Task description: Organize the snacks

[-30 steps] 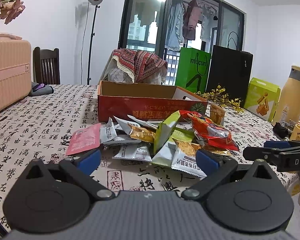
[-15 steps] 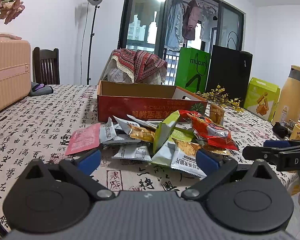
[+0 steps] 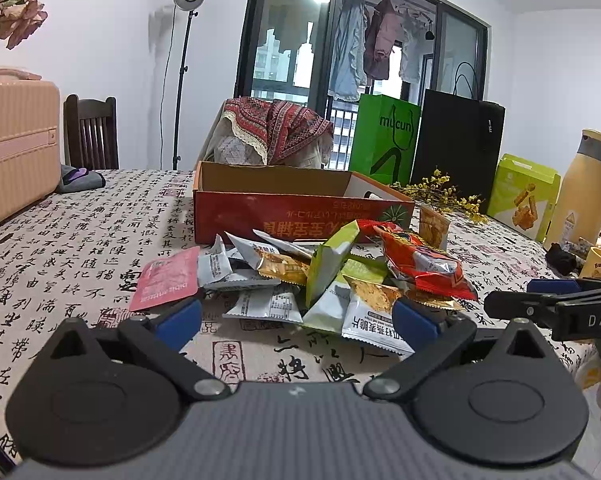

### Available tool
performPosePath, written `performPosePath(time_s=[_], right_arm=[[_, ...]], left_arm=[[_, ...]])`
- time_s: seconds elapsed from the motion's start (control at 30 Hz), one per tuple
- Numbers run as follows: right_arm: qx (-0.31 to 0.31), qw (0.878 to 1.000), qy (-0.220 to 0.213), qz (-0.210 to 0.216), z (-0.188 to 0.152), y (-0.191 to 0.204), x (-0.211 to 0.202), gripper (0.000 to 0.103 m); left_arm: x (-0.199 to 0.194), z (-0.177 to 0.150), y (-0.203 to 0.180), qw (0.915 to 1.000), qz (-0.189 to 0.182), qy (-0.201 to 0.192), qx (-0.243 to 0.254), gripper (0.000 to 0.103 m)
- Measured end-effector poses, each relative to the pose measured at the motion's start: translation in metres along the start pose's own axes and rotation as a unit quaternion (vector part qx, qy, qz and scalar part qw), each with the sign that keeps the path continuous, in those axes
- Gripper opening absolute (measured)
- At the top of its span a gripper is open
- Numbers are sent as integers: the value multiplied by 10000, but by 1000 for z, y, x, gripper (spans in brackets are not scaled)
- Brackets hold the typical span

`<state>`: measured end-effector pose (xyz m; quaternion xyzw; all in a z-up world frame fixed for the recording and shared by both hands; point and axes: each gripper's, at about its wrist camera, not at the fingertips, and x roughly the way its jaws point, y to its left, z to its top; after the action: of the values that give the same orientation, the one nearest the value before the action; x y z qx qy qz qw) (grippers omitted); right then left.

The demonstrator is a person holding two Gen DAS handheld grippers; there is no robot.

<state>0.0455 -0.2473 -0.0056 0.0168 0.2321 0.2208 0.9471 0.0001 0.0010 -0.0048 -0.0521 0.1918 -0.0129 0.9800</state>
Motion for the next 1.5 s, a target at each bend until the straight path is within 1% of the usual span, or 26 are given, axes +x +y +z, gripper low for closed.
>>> performPosePath(time_s=[0.87, 1.07, 1.37, 1.5], right_arm=[[23, 10000, 47, -7, 0, 0, 5, 103], [5, 10000, -18, 89, 0, -1, 6, 103], [-45, 9999, 110, -48, 8, -2, 26, 103], [-31, 9999, 125, -75, 17, -2, 38, 103]], left_arm=[[4, -1, 2, 10000, -22, 28, -19, 103], [6, -2, 4, 10000, -1, 47, -41, 103], [18, 3, 8, 9999, 88, 69, -48, 103], [24, 7, 11, 9999, 134, 54, -52, 103]])
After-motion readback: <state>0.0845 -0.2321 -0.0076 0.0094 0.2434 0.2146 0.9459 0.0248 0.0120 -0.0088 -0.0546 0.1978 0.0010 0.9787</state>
